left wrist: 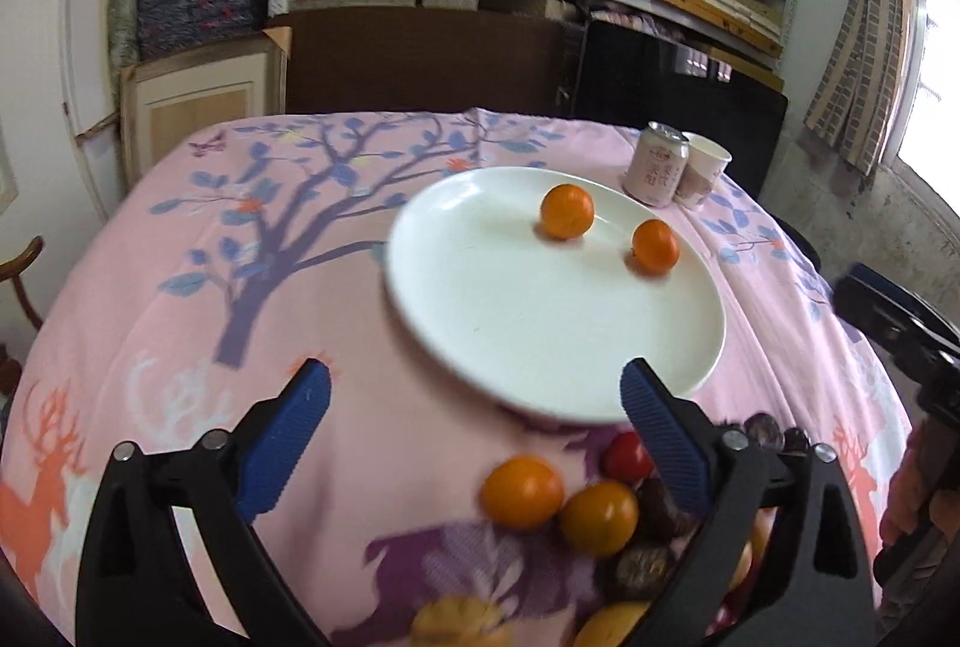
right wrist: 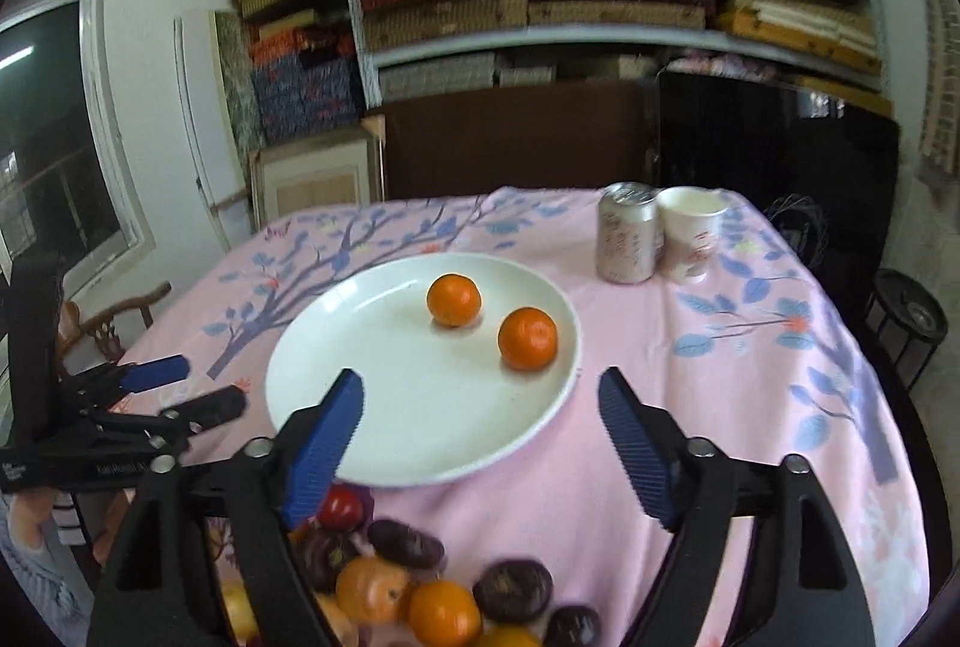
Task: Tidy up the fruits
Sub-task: 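Carry both held oranges onto the white plate and open both tools, then grasp a pale yellow fruit with the left tool while the right grasps a red tomato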
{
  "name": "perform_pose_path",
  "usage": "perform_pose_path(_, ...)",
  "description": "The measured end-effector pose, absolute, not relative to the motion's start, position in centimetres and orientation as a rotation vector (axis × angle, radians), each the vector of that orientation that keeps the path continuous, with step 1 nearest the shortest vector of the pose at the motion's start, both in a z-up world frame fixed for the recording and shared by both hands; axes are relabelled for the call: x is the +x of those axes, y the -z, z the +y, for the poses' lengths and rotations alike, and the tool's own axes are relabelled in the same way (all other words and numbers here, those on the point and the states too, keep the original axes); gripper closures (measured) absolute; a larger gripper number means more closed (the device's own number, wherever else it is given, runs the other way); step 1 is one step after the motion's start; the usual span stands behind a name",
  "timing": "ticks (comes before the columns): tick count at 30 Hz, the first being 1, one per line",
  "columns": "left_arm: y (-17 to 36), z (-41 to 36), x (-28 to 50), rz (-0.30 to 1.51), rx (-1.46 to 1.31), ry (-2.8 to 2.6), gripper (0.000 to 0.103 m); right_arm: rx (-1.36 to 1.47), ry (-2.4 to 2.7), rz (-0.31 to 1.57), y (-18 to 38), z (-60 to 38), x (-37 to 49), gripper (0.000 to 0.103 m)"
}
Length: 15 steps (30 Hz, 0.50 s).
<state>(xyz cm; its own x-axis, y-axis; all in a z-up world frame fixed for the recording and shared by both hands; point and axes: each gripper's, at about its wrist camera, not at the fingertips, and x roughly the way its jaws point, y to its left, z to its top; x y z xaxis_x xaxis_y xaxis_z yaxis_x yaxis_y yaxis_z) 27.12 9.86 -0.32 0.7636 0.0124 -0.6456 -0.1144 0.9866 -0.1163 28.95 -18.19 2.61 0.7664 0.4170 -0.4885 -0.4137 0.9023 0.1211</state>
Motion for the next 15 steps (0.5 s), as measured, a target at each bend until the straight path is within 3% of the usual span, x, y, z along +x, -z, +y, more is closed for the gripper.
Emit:
perform_pose_path(8,4.2,12.3,18.8,0.744,-0.231,-0.188,0.006,0.132,-0.394,0.615,1.8,-23.6,23.4,0.01)
perform_pose_path(15,5.2,10.2,17.8,0.763,-0.124,-0.173,0.005,0.185,-0.353,0.65,3.0,-24.9,22.8,0.004)
